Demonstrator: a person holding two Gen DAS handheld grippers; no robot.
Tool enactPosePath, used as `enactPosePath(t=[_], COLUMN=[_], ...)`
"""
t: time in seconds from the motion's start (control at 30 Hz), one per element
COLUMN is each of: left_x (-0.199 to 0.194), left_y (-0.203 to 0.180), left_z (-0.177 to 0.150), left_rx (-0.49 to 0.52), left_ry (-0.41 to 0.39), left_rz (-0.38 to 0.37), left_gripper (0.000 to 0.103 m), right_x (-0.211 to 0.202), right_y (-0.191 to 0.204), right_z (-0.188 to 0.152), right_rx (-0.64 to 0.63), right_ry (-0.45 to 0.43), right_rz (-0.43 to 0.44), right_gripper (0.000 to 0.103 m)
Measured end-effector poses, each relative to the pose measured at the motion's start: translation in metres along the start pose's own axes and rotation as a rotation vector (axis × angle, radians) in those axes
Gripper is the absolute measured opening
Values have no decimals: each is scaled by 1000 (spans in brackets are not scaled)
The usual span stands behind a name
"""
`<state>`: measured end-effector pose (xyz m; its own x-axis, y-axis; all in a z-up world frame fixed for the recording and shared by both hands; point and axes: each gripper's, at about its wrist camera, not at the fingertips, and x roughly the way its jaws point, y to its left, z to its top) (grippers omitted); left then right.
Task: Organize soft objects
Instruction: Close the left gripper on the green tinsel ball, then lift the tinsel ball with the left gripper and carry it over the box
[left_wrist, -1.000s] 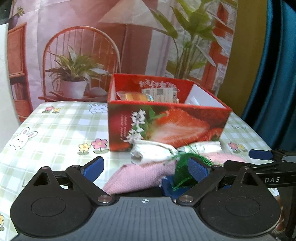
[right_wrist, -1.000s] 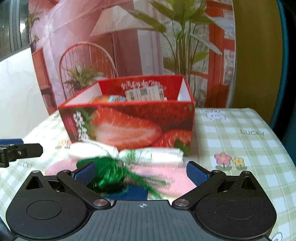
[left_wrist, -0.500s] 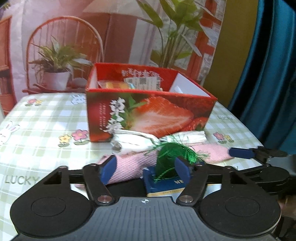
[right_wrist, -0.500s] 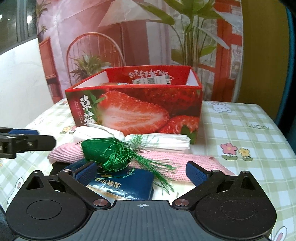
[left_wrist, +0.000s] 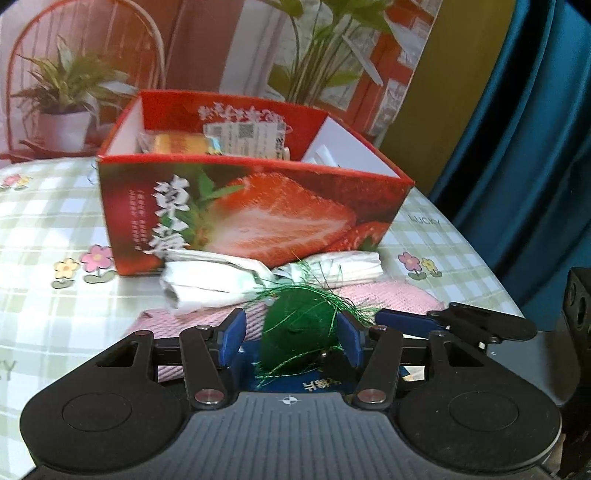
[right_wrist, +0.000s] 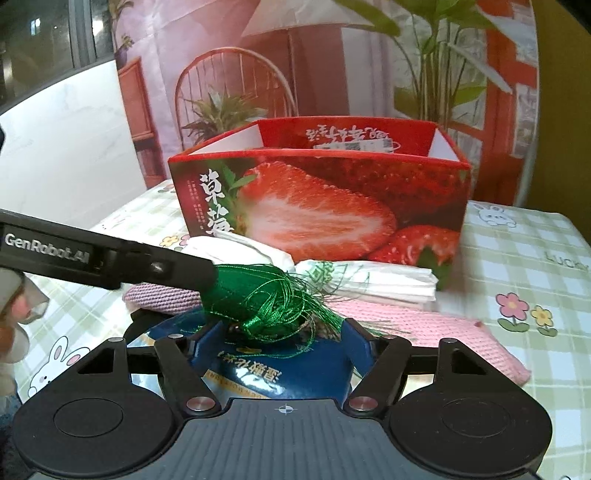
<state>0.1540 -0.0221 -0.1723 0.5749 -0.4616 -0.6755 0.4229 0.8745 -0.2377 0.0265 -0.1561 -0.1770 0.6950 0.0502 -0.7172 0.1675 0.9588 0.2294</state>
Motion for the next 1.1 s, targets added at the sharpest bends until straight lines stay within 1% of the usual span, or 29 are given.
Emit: enactPosePath(t=[0.17,0.33,0.37,0.4,0.57,0.63,0.7,0.83,0.93,1.1], left_x=[17,28,30,31,34,29,22,6,-8,-21], left_y=[5,9,9,10,12,11,7,-2,-6,-10], left_z=[1,2,2,1,3,8,18,51,78,120], left_rx=[-28,-49,-52,-53,-60,-59,-39,2,24,14], left_ry=[48,75,83,88,90,80,63,8,-42,-128], left_rz=[-27,-51,-57,-64,-83,-94,-101,-128,-154,-174], left_gripper=[57,57,56,51,49,49,48,48,48,48], right_x=[12,24,26,27,33,31,25,7,-8,-26], right_y=[-2,-1,0,0,-1,-2,-3,-8,-13,-20], right_z=[1,6,7,8,11,14,19,38,63,113], right_rx=[1,-9,-11,-11,2,6,-3,-1,-2,-34], right_ry=[25,39,42,45,65,59,42,-15,-69,-146], right_rz=[37,85,91,97,132,138,142,143,139,126], right_gripper=[67,67,66,65,57,55,54,54,54,54])
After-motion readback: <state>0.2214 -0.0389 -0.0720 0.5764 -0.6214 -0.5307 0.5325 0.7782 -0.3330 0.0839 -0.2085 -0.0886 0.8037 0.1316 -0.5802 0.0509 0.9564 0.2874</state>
